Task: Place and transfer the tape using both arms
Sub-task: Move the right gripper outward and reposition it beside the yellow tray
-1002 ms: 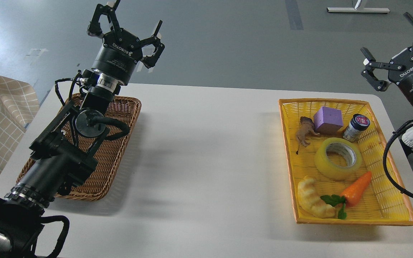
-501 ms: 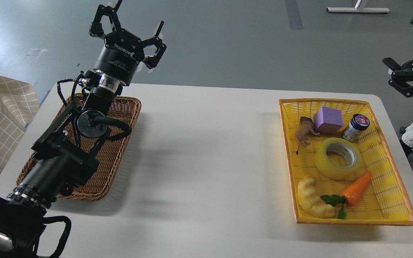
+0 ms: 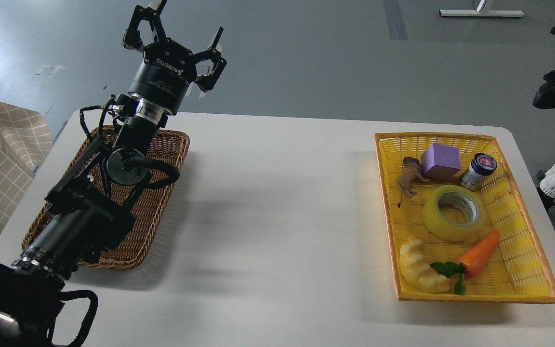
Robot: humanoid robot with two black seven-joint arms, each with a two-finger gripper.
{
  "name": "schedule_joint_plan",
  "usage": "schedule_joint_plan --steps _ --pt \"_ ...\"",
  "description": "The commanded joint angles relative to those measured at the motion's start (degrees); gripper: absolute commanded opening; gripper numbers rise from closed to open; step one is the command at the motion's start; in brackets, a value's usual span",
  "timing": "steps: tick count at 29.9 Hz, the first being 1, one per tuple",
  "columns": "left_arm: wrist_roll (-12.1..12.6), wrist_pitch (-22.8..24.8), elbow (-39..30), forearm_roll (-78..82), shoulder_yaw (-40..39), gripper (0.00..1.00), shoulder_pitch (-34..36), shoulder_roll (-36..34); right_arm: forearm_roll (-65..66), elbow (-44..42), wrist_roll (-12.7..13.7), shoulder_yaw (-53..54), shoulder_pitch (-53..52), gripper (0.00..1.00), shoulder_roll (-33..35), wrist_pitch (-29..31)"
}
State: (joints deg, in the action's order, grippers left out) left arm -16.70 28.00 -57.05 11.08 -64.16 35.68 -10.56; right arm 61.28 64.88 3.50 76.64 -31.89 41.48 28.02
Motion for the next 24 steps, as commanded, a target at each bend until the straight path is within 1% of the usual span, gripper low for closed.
schedule_joint_plan --steps 1,4,11,18,24 --pt "0.01 0.00 0.00 -0.01 0.00 0.98 0.00 0.19 4.64 1.38 0.02 -0.09 0.16 1.00 1.14 -0.02" --pt "0.01 0.00 0.00 -0.01 0.00 0.98 0.00 0.10 7.01 3.31 0.02 -0.53 0.95 1.00 3.42 -0.02" --pt "0.01 0.00 0.00 -0.01 0.00 0.98 -0.09 0.10 15.79 8.41 0.10 -0.62 2.89 1.00 6.06 -0.02" --pt "0.01 0.00 0.00 -0.01 0.00 0.98 -0.09 -0.25 16.60 9.65 0.10 -0.62 2.89 1.00 8.35 -0.02" --pt "0.01 0.00 -0.08 -0.01 0.00 0.98 -0.35 -0.34 17.12 12.37 0.02 -0.79 5.87 1.00 13.01 -0.02"
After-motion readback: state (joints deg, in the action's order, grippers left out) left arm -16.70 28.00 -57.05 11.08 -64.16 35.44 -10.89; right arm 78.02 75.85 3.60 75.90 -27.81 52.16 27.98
